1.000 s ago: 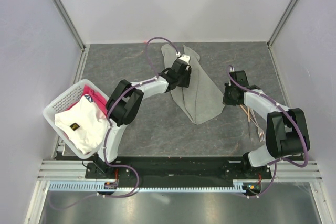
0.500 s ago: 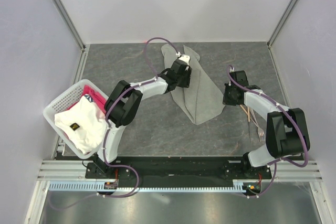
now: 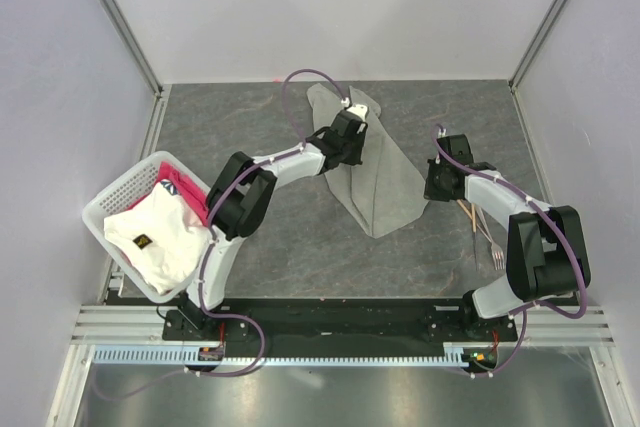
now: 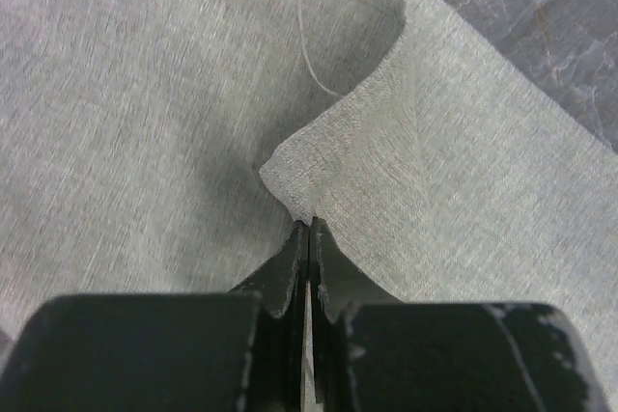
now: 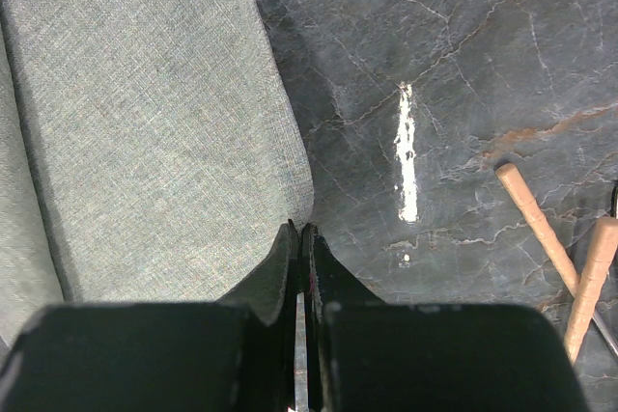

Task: Fold the napkin, place the utensils inside, and roll it up
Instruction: Flatten the napkin out

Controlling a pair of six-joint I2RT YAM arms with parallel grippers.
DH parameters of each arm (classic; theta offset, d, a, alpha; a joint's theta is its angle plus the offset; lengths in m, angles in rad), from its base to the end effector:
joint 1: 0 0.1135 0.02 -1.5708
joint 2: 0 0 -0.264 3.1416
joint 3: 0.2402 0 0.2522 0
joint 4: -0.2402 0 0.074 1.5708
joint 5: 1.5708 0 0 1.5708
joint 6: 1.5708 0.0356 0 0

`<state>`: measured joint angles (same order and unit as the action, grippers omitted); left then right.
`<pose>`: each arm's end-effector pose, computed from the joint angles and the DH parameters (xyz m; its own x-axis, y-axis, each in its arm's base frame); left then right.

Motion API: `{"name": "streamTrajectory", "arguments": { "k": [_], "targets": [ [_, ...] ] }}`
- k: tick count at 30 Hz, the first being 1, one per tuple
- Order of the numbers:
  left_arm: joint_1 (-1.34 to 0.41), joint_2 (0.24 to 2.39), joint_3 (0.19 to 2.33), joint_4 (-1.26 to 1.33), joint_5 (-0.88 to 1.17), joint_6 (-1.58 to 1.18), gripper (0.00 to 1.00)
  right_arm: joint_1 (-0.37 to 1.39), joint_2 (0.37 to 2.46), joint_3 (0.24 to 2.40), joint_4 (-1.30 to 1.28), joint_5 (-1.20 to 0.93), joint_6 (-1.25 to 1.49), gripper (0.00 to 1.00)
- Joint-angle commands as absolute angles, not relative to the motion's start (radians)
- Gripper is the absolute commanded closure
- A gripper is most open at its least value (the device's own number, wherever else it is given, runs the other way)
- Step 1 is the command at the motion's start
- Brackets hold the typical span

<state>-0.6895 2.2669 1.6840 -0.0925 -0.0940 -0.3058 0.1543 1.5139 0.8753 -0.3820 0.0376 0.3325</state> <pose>0.3973 -0.3233 0.1629 -0.6337 0.1340 -0.7619 0.4048 0.8967 -0.1790 0.2914 0.0440 0.1858 -0.8399 0.1995 -0.5047 0.1481 0.9790 0.1404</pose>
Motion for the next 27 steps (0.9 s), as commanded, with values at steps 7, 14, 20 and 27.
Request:
{"name": "streamTrajectory", "arguments": {
  "k": [7, 14, 20, 27],
  "targets": [
    [-0.713, 1.757, 1.396, -0.150, -0.196, -0.308, 0.98, 0.155, 1.494, 0.896, -0.385, 0.052, 0.314, 1.00],
    [-0.762, 1.586, 1.312, -0.432, -0.203, -0.390, 0.96, 0.153, 1.483, 0.896, -0.387, 0.060, 0.316, 1.00],
    [-0.743, 1.598, 1.263, -0.491, -0.248, -0.425, 0.33, 0.153, 1.490, 0.899, -0.394, 0.069, 0.319, 1.00],
    [-0.640, 1.476, 1.051, -0.405, -0.216, -0.451, 0.28, 0.153, 1.493, 0.897, -0.393, 0.072, 0.318, 1.00]
  ]
}}
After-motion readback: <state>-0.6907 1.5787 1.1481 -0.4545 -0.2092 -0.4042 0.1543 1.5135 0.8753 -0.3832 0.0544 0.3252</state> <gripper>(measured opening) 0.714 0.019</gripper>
